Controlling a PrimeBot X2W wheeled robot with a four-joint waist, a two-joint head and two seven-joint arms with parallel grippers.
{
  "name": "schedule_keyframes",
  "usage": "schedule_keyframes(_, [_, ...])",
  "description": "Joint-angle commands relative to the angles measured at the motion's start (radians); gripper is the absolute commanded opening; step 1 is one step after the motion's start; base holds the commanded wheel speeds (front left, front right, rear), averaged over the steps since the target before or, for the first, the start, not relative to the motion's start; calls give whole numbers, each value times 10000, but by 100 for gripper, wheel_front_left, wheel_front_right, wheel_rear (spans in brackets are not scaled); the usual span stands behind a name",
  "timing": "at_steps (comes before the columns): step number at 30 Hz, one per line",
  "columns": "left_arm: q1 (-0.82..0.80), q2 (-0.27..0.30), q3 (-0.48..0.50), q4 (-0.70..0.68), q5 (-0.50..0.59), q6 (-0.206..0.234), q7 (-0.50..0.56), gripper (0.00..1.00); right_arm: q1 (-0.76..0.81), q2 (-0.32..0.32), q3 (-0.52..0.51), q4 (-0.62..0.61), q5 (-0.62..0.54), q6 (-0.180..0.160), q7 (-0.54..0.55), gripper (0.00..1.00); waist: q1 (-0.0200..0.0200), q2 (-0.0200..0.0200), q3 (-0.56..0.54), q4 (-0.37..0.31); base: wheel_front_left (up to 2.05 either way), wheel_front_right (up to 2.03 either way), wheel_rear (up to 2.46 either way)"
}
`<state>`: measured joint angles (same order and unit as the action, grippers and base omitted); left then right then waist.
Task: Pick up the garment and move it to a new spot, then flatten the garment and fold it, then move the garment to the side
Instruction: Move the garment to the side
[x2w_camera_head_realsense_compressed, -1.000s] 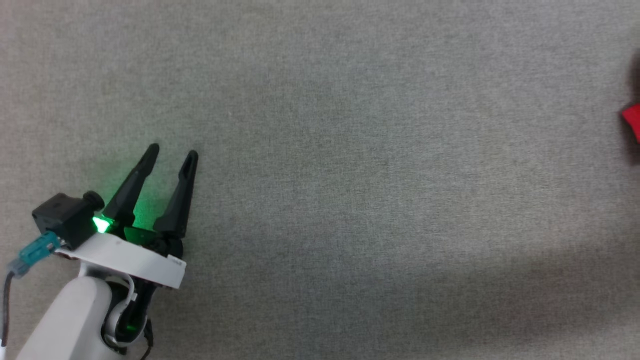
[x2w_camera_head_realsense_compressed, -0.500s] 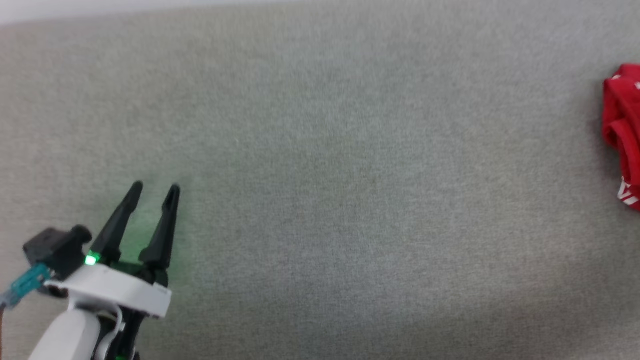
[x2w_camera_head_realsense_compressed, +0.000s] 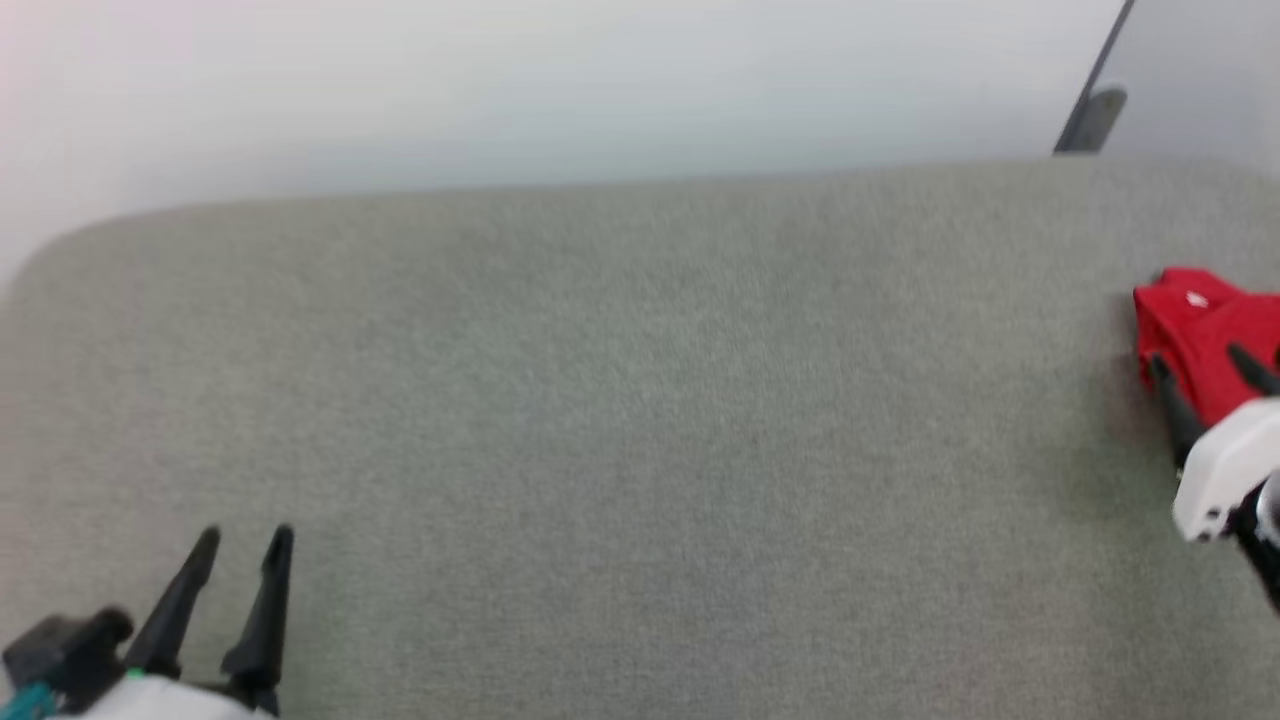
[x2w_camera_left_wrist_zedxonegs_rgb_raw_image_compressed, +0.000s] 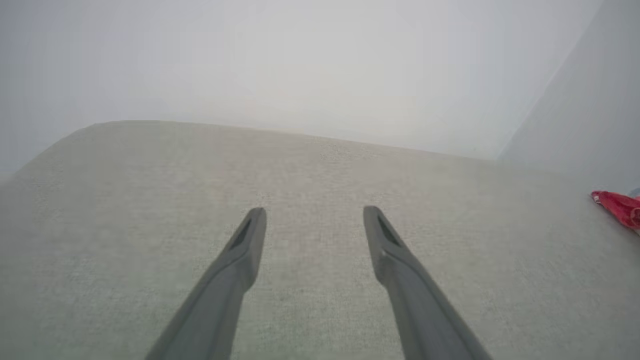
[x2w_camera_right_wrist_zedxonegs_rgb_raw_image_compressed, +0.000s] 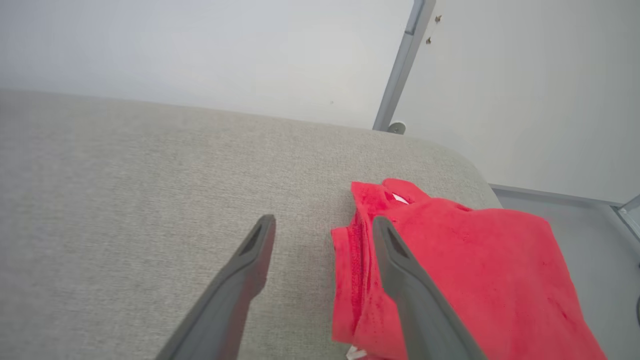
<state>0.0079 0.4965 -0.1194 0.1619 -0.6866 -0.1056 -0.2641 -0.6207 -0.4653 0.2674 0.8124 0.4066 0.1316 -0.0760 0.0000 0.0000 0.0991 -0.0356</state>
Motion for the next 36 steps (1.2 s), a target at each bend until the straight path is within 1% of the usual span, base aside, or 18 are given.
schedule_keyframes(1, [300, 11, 155, -39, 102, 15, 10, 100, 328, 29, 18, -167, 119, -22, -250, 100, 0, 0, -860, 363, 0, 0, 0])
schedule_keyframes(6, [988, -119, 779, -305, 324, 8, 10, 100, 1258, 294, 4, -716, 420, -22, -913, 100, 0, 0, -1254, 525, 0, 0, 0])
schedule_keyframes(9, [1242, -157, 950, -397, 483, -37, 10, 100, 1565, 400, -51, -901, 484, -22, -1126, 100, 0, 0, -1358, 577, 0, 0, 0])
schedule_keyframes(18, [1857, -504, 1859, -590, 737, -184, 10, 100, 2792, 1042, -262, -1777, 187, -22, -1593, 100, 0, 0, -1596, 610, 0, 0, 0])
schedule_keyframes(22, [1925, -538, 1984, -508, 785, -231, 10, 100, 3244, 1305, -323, -2134, -11, -22, -1656, 100, 0, 0, -1647, 556, 0, 0, 0])
schedule_keyframes(25, [1909, -460, 2025, -414, 715, -243, 10, 100, 3521, 1514, -448, -2395, -119, -22, -1700, 100, 0, 0, -1667, 503, 0, 0, 0])
schedule_keyframes(36, [2025, -326, 1924, -491, 343, -263, 10, 100, 4477, 1940, -866, -3444, -588, -22, -1788, 100, 0, 0, -1688, 306, 0, 0, 0])
